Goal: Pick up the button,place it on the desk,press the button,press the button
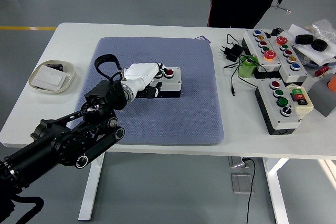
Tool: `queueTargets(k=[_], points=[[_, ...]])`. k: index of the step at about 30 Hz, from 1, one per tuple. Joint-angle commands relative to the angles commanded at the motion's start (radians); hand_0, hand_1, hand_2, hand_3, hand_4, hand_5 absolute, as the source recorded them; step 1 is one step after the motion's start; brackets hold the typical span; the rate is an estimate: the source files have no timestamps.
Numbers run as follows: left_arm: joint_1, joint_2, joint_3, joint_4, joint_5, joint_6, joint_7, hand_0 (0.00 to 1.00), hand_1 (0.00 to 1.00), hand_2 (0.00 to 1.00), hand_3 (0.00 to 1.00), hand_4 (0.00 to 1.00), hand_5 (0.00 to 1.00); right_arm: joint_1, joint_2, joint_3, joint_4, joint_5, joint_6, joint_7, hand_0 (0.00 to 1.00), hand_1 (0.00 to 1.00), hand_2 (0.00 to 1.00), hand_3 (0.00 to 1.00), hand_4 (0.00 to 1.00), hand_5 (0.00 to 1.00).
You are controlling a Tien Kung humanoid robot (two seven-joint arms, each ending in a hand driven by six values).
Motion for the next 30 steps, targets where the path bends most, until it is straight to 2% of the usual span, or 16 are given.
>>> queueTargets(k=[12, 23, 30], points=[[-0.008, 0.001, 0.031, 0.023, 0.008, 0.005, -0.002, 0.002, 0.002, 0.004, 0.766, 0.448, 0.002, 0.006, 0.001, 0.007, 0.0, -0.007, -0.002, 0.0, 0.643, 0.508, 0.549, 0.593, 0.252, 0.355], [-0.017, -0.001, 0.062, 0.047, 0.002, -0.014, 0.001, 0.002, 0.002, 0.004, 0.761, 0.448, 0.002, 0.009, 0.001, 0.006, 0.0, -0.005, -0.002, 0.001, 0.643, 0.507, 0.549, 0.593, 0.252, 0.354], [-0.013, 0.004, 0.056, 0.042, -0.001, 0.002, 0.001, 0.002, 0.002, 0.004, 0.768, 0.451, 0.002, 0.008, 0.001, 0.004, 0.0, 0.001, -0.002, 0.002, 0.643, 0.508, 0.549, 0.592, 0.252, 0.352]])
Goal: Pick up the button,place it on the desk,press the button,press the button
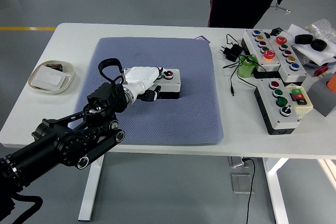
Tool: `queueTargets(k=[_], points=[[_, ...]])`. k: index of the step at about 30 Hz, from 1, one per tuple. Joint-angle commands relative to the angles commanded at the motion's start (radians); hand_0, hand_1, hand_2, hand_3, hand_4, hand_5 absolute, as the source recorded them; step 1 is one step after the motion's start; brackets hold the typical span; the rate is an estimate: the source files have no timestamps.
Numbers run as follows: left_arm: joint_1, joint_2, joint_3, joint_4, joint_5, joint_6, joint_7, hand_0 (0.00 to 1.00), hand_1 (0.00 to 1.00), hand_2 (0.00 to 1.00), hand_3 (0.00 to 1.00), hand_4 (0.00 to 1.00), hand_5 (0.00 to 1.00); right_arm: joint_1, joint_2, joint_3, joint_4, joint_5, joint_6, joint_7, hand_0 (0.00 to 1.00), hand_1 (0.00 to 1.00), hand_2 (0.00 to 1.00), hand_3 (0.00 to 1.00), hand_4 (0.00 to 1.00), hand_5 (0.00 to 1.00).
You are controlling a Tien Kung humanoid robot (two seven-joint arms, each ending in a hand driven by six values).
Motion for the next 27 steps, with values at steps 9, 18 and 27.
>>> queueTargets(k=[9, 18, 27], points=[[0.071, 0.051, -0.112, -0.122, 0.011, 0.038, -0.023, 0.002, 0.002, 0.005, 0.77, 0.47, 0.002, -0.011, -0.003, 0.01, 0.0, -0.002, 0.001, -0.001, 0.643, 0.508, 0.549, 0.592, 0.252, 0.354], [0.169, 0.096, -0.285, -0.283, -0.026, 0.127, -0.047, 0.002, 0.002, 0.084, 0.917, 0.786, 0.394, -0.019, -0.004, 0.015, 0.0, -0.004, 0.001, -0.002, 0.643, 0.508, 0.548, 0.592, 0.252, 0.354], [0.302, 0.135, -0.502, -0.368, -0.271, 0.201, -0.15, 0.125, 0.27, 0.326, 0.973, 0.798, 0.575, -0.026, -0.003, 0.019, 0.0, 0.0, 0.001, -0.004, 0.643, 0.507, 0.549, 0.592, 0.252, 0.354]])
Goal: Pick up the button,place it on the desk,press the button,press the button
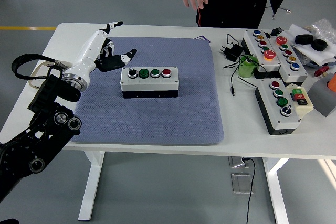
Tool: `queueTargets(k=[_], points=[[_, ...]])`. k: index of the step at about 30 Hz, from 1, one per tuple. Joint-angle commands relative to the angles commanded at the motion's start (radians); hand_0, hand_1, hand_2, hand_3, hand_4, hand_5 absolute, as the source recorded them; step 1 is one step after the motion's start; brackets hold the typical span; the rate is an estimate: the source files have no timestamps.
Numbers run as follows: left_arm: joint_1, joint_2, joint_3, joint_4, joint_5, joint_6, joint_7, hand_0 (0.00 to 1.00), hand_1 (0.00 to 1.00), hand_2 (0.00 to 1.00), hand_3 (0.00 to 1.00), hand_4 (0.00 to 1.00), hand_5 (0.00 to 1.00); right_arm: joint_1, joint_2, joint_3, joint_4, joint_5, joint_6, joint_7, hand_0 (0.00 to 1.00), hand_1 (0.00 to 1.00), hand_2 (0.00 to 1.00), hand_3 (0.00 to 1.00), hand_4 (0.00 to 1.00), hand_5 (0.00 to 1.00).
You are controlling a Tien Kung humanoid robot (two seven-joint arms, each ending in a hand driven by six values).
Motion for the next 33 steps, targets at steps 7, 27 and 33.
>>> queueTargets(k=[7, 27, 33], points=[[0.094, 0.035, -0.157, -0.043, -0.203, -0.02, -0.062, 0.594, 0.682, 0.709, 0.946, 0.786, 0.696, -0.002, 0.002, 0.004, 0.0, 0.004, -0.002, 0.0, 0.643, 0.507, 0.549, 0.592, 0.252, 0.354], [0.216, 0.059, -0.384, 0.021, -0.695, -0.06, -0.162, 0.821, 0.823, 0.838, 0.816, 0.737, 0.925, -0.009, 0.016, 0.027, 0.0, 0.0, -0.003, 0.006, 0.643, 0.507, 0.549, 0.592, 0.252, 0.354], [0.211, 0.057, -0.397, 0.032, -0.713, -0.07, -0.16, 0.799, 0.786, 0.813, 0.797, 0.72, 0.869, -0.005, 0.02, 0.032, 0.0, -0.007, -0.003, 0.006, 0.644, 0.508, 0.548, 0.591, 0.252, 0.354]])
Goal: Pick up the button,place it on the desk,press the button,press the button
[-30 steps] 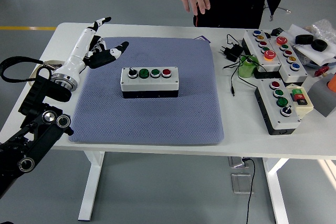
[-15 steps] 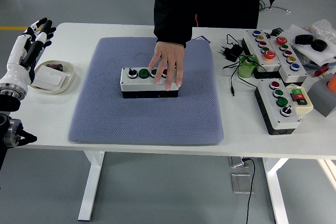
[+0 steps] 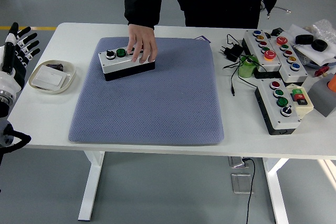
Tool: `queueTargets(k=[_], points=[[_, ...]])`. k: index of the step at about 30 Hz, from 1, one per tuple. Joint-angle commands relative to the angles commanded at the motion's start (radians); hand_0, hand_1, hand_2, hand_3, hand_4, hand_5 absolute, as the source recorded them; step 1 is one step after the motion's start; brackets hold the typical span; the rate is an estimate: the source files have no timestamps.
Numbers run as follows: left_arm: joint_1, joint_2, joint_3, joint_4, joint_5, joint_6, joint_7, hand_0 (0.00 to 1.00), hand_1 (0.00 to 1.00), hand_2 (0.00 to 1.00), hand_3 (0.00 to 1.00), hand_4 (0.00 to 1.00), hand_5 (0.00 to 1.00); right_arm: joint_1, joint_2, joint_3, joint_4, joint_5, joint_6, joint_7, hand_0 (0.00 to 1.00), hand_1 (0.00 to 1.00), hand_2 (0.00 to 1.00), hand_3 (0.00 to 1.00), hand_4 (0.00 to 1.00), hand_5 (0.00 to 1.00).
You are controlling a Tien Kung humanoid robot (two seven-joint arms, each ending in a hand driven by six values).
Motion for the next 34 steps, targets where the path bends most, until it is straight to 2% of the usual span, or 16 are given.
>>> queueTargets(k=[5, 13, 17, 23, 24, 29, 30, 34], points=[[0.005, 0.002, -0.002, 0.022, 0.041, 0.015, 0.0, 0.799, 0.786, 0.813, 0.797, 0.72, 0.869, 0.002, 0.001, 0.0, 0.0, 0.0, 0.0, 0.001, 0.644, 0.508, 0.548, 0.591, 0.252, 0.354], [0.013, 0.002, -0.013, 0.05, 0.044, 0.007, 0.013, 0.792, 0.782, 0.815, 0.794, 0.708, 0.84, 0.004, 0.002, 0.0, 0.0, 0.003, -0.001, 0.001, 0.643, 0.508, 0.548, 0.591, 0.252, 0.354], [0.013, 0.004, -0.015, 0.06, 0.028, -0.034, 0.03, 0.792, 0.782, 0.815, 0.794, 0.708, 0.84, 0.006, 0.002, -0.001, 0.0, 0.005, -0.001, 0.001, 0.643, 0.508, 0.548, 0.591, 0.252, 0.354], [0.012, 0.005, -0.022, 0.062, 0.037, -0.06, 0.016, 0.789, 0.795, 0.829, 0.8, 0.722, 0.846, 0.012, 0.002, -0.003, 0.0, 0.011, -0.001, 0.003, 0.643, 0.508, 0.548, 0.591, 0.252, 0.354], [0.012, 0.005, -0.023, 0.062, 0.043, -0.068, 0.013, 0.799, 0.815, 0.842, 0.832, 0.844, 0.768, 0.012, 0.002, -0.004, 0.0, 0.012, -0.001, 0.003, 0.642, 0.508, 0.548, 0.592, 0.252, 0.354], [0.017, 0.007, -0.03, 0.063, 0.031, -0.113, 0.006, 0.799, 0.815, 0.842, 0.832, 0.844, 0.768, 0.012, 0.002, -0.003, 0.0, 0.012, -0.001, 0.003, 0.642, 0.508, 0.548, 0.592, 0.252, 0.354], [0.017, 0.008, -0.03, 0.063, 0.025, -0.119, 0.006, 0.811, 0.821, 0.849, 0.843, 0.884, 0.722, 0.012, 0.001, -0.003, 0.0, 0.012, -0.001, 0.003, 0.642, 0.508, 0.548, 0.592, 0.252, 0.354], [0.023, 0.007, -0.032, 0.067, -0.018, -0.152, 0.005, 0.811, 0.821, 0.849, 0.843, 0.884, 0.722, 0.01, 0.001, -0.003, 0.0, 0.013, -0.001, 0.002, 0.642, 0.508, 0.548, 0.592, 0.252, 0.354]])
